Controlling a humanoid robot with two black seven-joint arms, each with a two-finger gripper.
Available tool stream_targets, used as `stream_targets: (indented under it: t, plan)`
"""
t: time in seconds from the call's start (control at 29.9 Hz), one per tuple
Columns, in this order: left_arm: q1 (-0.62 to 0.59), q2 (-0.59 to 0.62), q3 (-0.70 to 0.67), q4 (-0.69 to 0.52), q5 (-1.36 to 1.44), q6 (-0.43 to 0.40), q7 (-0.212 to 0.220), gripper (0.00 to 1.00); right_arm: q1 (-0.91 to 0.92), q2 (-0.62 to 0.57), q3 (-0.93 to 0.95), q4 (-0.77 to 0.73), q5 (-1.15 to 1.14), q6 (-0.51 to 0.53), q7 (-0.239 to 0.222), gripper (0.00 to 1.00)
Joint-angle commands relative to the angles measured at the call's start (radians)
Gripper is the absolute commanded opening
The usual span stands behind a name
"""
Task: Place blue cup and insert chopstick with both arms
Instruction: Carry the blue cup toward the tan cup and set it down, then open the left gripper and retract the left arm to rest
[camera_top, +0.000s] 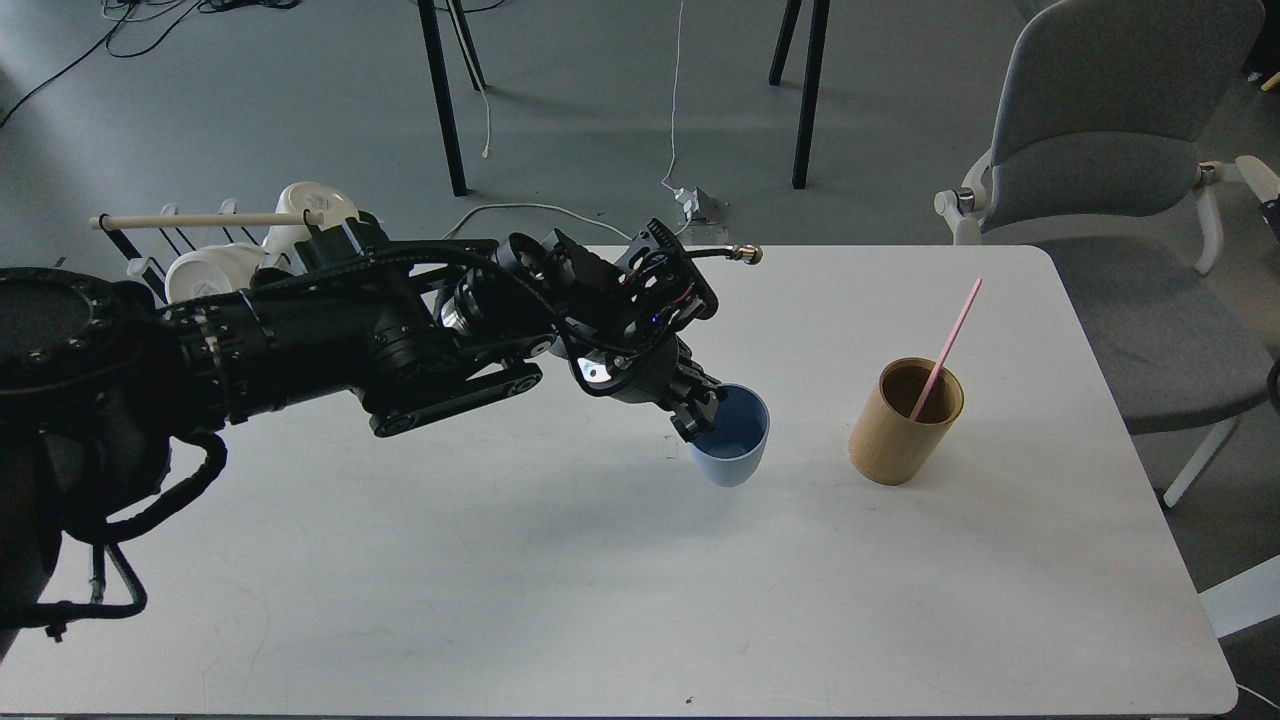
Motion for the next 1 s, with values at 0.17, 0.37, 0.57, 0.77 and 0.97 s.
stream_targets:
  t: [0.17, 0.37, 0.57, 0.77, 0.97]
  plan:
    - [0.061, -0.013, 0.003, 0.019, 0.002, 0.0, 0.004, 0.06, -0.022, -0.012, 0.008, 0.0, 0.002, 0.0, 0.001, 0.99]
    - [0.063, -0.025, 0.003, 0.041, 0.002, 0.0, 0.017, 0.08, -0.028, -0.012, 0.011, 0.0, 0.002, 0.0, 0.001, 0.99]
    - [0.064, -0.023, 0.003, 0.041, 0.0, 0.0, 0.017, 0.11, -0.034, -0.012, 0.014, -0.001, 0.002, 0.0, 0.001, 0.99]
    - [0.063, -0.023, -0.012, 0.041, -0.006, 0.0, 0.017, 0.37, -0.043, -0.012, 0.014, -0.001, 0.002, 0.0, 0.005, 0.99]
    - [0.05, 0.016, -0.139, 0.039, -0.072, 0.0, 0.004, 0.6, -0.043, -0.02, 0.014, 0.002, 0.002, 0.0, 0.005, 0.99]
